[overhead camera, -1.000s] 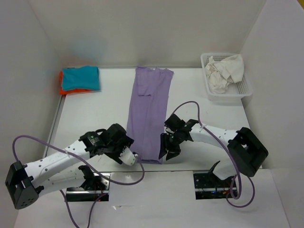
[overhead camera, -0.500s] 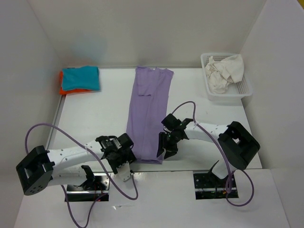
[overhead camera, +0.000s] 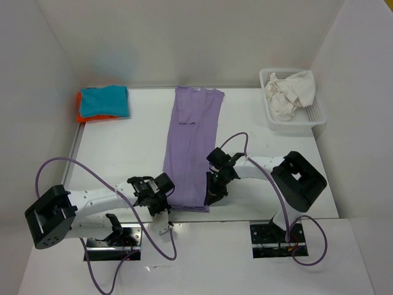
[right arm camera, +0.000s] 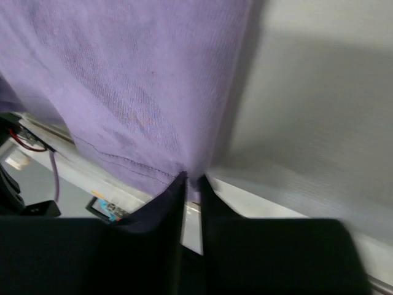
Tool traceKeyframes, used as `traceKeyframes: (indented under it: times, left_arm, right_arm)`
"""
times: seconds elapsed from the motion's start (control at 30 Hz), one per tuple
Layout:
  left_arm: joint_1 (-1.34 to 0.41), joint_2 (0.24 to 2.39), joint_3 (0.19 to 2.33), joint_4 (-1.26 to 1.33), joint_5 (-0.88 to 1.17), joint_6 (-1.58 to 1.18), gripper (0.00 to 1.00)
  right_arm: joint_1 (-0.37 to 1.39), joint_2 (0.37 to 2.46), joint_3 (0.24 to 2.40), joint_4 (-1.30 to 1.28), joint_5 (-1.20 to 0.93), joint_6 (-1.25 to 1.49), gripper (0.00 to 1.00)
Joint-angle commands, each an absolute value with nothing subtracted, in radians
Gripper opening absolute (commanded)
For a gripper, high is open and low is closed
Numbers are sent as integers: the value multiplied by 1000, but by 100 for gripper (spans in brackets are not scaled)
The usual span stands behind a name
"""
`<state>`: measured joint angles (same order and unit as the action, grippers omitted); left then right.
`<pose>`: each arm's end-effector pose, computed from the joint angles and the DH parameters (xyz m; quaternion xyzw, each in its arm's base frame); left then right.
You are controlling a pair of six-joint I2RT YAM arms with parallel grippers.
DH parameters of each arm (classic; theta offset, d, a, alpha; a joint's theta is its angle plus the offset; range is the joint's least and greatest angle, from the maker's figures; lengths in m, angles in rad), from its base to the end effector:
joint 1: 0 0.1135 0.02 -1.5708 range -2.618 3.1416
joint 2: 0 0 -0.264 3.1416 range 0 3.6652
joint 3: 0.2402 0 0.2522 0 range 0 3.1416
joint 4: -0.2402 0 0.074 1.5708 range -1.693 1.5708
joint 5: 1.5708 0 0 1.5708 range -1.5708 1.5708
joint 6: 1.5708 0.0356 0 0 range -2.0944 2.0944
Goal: Fold and stack the t-shirts
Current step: Rotate the tshirt 90 degrees, then grab the bottom of the folded rectangular tshirt with both arms
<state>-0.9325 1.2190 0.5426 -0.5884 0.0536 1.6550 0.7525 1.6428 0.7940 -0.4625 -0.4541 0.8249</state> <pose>0.1120 -0.1542 0.1503 0.9514 0.2663 0.0291 0.1519 0.1887 0.1981 0.1302 -0.0059 -0.9666 -0.2467 0.0695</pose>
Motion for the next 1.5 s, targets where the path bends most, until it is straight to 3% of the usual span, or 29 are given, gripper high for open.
traceKeyframes:
  times: [0.0, 0.03, 0.5, 0.53, 0.57, 0.6, 0.63, 0.7, 0.9, 1.2, 1.23, 1.27, 1.33, 1.47]
  left_arm:
    - [-937, 1232, 523, -609, 98, 1684, 16]
    - [-937, 1223, 523, -621, 98, 1674, 16]
    - [-976, 1170, 574, -769, 190, 1571, 16]
    - [-976, 1170, 574, -769, 190, 1571, 16]
    - [-976, 1170, 574, -769, 190, 1571, 16]
    - [-976, 1170, 574, -769, 190, 1571, 16]
    - [-976, 1170, 574, -769, 190, 1571, 18]
    - [-976, 1170, 574, -769, 190, 1571, 21]
    - [-976, 1170, 574, -680, 179, 1529, 21]
    - [-976, 1161, 552, -629, 143, 1489, 19]
    - [-976, 1151, 552, -629, 143, 1489, 19]
    - [-976, 1150, 552, -620, 143, 1480, 19]
    - [-976, 1141, 552, -620, 143, 1480, 19]
    - [-976, 1132, 543, -608, 143, 1445, 13]
  right_arm:
    - [747, 1647, 810, -445, -462, 808, 13]
    - [747, 1647, 799, -445, -462, 808, 0]
    - [715, 1589, 739, -534, -443, 718, 0]
    - [715, 1589, 739, -543, -443, 707, 4]
    - [715, 1589, 739, -543, -443, 707, 27]
    - [715, 1589, 739, -543, -443, 707, 42]
    - [715, 1580, 730, -543, -468, 707, 51]
    - [715, 1571, 730, -532, -478, 707, 56]
    - [744, 1571, 730, -551, -518, 707, 56]
    - [840, 1727, 816, -584, -503, 718, 35]
    - [841, 1727, 816, -584, -503, 718, 31]
    - [841, 1739, 816, -584, -503, 718, 17]
    - [841, 1729, 816, -571, -514, 727, 1]
    - [841, 1680, 845, -561, -491, 749, 0]
